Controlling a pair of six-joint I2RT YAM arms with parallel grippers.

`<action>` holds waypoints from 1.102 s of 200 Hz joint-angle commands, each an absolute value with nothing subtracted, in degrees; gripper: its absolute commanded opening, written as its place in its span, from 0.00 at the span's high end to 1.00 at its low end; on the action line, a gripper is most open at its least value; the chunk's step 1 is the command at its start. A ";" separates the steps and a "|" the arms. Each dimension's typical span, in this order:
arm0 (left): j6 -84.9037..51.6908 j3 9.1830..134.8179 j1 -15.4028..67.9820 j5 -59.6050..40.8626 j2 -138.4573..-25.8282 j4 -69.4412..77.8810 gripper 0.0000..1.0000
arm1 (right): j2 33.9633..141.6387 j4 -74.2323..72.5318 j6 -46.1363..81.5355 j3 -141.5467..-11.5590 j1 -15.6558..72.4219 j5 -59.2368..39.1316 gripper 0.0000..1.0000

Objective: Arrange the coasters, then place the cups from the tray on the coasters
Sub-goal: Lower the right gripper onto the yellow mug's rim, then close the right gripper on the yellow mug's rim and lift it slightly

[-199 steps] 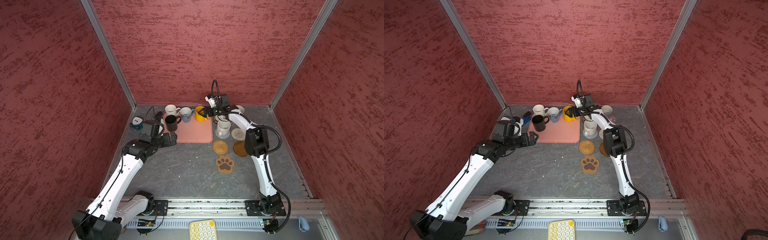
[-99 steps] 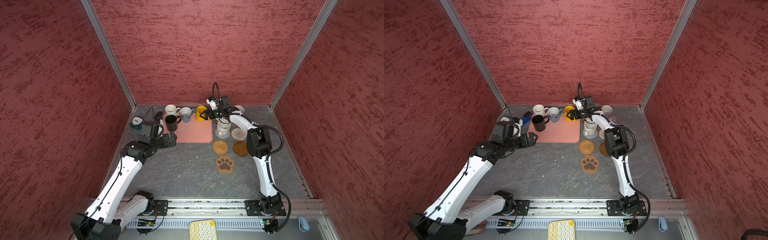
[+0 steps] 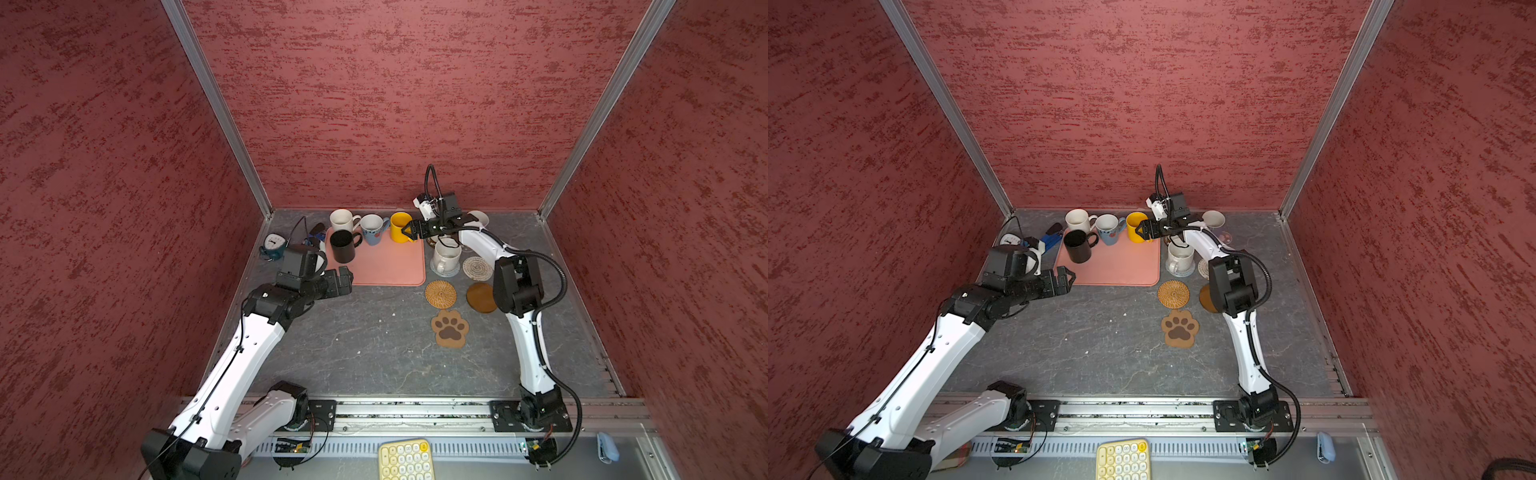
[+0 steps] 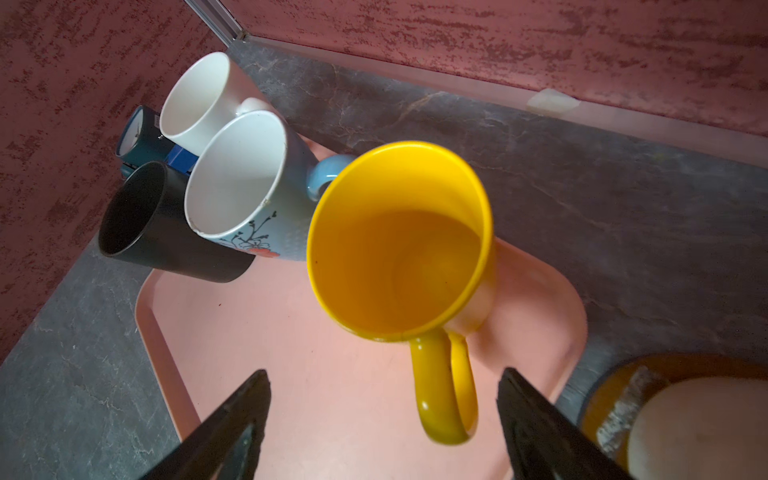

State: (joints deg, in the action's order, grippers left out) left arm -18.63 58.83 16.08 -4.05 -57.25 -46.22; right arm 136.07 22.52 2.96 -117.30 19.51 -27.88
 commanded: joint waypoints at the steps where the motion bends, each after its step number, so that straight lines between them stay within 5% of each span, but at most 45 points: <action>1: -18.65 58.27 15.77 -4.26 -56.23 -46.48 0.00 | 134.97 21.92 0.90 -116.86 20.62 -23.98 0.18; 159: -18.11 57.28 15.62 -4.06 -55.24 -46.64 0.00 | 142.33 27.21 4.49 -125.21 25.31 -13.83 0.37; 220: -18.10 56.80 15.45 -4.06 -54.99 -46.32 0.00 | 144.14 27.89 7.60 -127.88 25.31 -10.14 0.53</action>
State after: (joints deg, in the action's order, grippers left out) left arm -18.61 57.28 15.90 -4.03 -55.96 -46.50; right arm 143.41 27.94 6.76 -125.80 24.97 -12.32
